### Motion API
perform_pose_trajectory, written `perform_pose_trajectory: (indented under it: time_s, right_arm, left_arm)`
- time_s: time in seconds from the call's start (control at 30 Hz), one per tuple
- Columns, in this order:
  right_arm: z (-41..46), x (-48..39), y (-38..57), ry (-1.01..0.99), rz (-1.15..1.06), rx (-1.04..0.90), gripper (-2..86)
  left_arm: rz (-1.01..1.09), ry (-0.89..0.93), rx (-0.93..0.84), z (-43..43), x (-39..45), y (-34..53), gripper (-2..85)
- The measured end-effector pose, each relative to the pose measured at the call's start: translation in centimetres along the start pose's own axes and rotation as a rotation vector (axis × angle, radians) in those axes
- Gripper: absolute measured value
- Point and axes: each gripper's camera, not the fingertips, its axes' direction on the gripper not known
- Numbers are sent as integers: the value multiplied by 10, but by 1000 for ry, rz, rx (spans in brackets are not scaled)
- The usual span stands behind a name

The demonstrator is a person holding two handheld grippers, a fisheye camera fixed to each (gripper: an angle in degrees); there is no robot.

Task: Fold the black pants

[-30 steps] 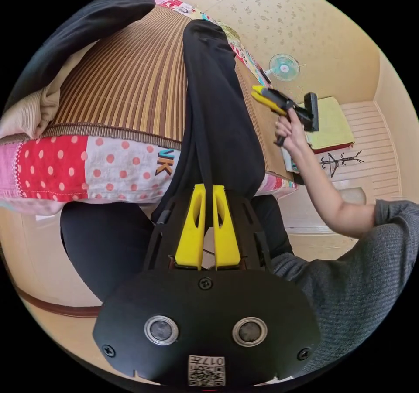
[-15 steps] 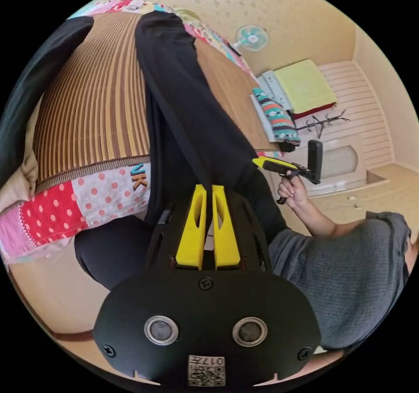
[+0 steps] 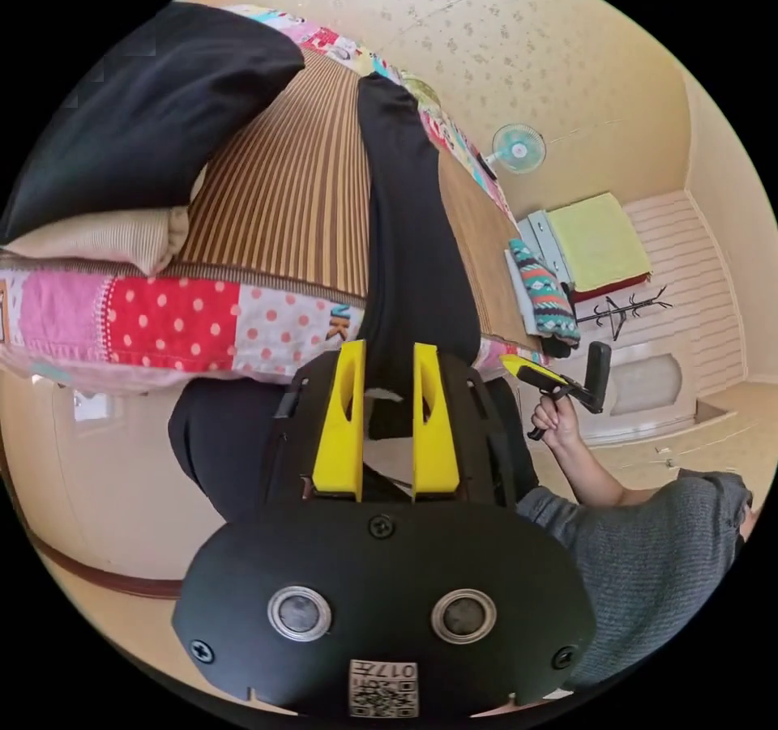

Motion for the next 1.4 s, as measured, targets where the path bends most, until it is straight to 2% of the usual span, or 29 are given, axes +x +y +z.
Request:
perform_pose_trajectory:
  time_s: [0.1, 0.17, 0.2, 0.27, 0.4, 0.47, 0.57, 0.6, 0.67, 0.73, 0.8, 0.97, 1.1, 1.17, 1.23, 1.33, 1.4]
  right_arm:
    - [17, 13, -34, -57, -1, -26, 98]
    - [37, 20, -50, -96, 25, -102, 83]
    - [43, 22, -53, -52, 60, -128, 65]
    - [38, 17, -50, -89, -23, -147, 37]
    - [8, 23, -12, 40, -5, -173, 25]
    - [-1, 34, 9, 78, 22, -232, 27]
    - [-10, 51, 35, -27, 37, -344, 37]
    - [-21, 57, 40, -54, 49, -311, 44]
    - [-45, 66, 38, -111, 74, -204, 62]
    - [-67, 79, 28, -190, 108, -87, 79]
    - [-76, 96, 6, -282, 126, 11, 96]
    - [-31, 122, -46, -438, 172, -40, 111]
    - [3, 105, -65, -523, 176, -92, 94]
    - [14, 91, -61, -579, 172, -110, 75]
    - [17, 80, -53, -546, 177, -116, 48]
    - [-16, 66, -34, -680, 151, -4, 29]
    - [-72, 34, -25, -732, 0, 94, 19]
  left_arm:
    - [44, 14, 30, 10, 9, -28, 99]
    - [41, -82, -50, 41, 13, -47, 90]
    - [42, -111, -72, 49, 15, -49, 85]
    - [83, -215, -56, 56, 33, -44, 52]
    - [144, -73, -115, 76, 61, -12, 47]
    - [227, -6, -221, 99, 85, 16, 48]
    - [164, 42, -274, 116, 87, 40, 50]
    - [131, 61, -252, 114, 83, 42, 51]
    - [43, 214, -95, 93, 67, 37, 64]
    - [5, 271, -8, 79, 56, 22, 88]
    - [3, 251, 7, 78, 51, 0, 119]
    - [46, 85, 4, 104, 55, -48, 128]
    - [54, 121, -44, 128, 65, -52, 109]
    - [39, 140, -116, 146, 74, -44, 64]
    - [29, 113, -127, 148, 78, -35, 44]
    - [54, 318, -44, 122, 82, -17, 39]
    - [169, 429, 37, 89, 102, -6, 38]
